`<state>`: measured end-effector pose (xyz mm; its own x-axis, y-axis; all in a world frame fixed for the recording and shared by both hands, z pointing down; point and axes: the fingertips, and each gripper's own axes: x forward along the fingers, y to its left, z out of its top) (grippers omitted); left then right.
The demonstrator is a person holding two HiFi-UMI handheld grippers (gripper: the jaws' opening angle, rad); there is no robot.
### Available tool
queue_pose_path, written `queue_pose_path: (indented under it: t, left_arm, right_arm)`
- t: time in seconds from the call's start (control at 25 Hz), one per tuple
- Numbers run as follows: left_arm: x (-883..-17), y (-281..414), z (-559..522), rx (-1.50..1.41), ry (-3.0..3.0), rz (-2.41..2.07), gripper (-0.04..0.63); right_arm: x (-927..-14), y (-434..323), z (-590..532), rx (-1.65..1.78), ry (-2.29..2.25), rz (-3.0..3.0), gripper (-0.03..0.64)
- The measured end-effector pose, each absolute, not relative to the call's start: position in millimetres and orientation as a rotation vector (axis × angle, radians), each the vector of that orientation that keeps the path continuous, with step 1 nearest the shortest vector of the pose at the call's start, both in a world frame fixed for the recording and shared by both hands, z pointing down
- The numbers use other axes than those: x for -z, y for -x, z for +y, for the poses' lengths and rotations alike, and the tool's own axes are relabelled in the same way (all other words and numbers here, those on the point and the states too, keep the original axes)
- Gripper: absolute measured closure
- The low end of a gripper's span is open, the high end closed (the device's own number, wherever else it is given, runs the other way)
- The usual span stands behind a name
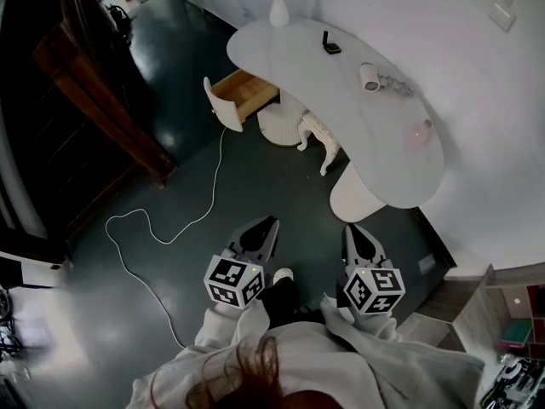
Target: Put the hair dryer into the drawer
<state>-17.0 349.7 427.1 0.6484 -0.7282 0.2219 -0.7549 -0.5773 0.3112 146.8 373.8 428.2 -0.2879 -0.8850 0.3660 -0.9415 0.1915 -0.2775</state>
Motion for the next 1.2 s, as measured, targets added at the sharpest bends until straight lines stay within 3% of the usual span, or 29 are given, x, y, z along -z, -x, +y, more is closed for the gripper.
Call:
queue_pose_path:
  t: [0.8,1.2]
  left_arm:
    - [-446,43,316,-0.123,-2.468,-1.163,0.56]
    - [-445,53,248,-0.131,-2.448,-1.242,0.56]
  right_arm:
    - [-446,-115,329,-0.724,-1.762,-2.335,0.568]
    - [-447,-115,246,-0.715,-1.724,-2.38,0.568]
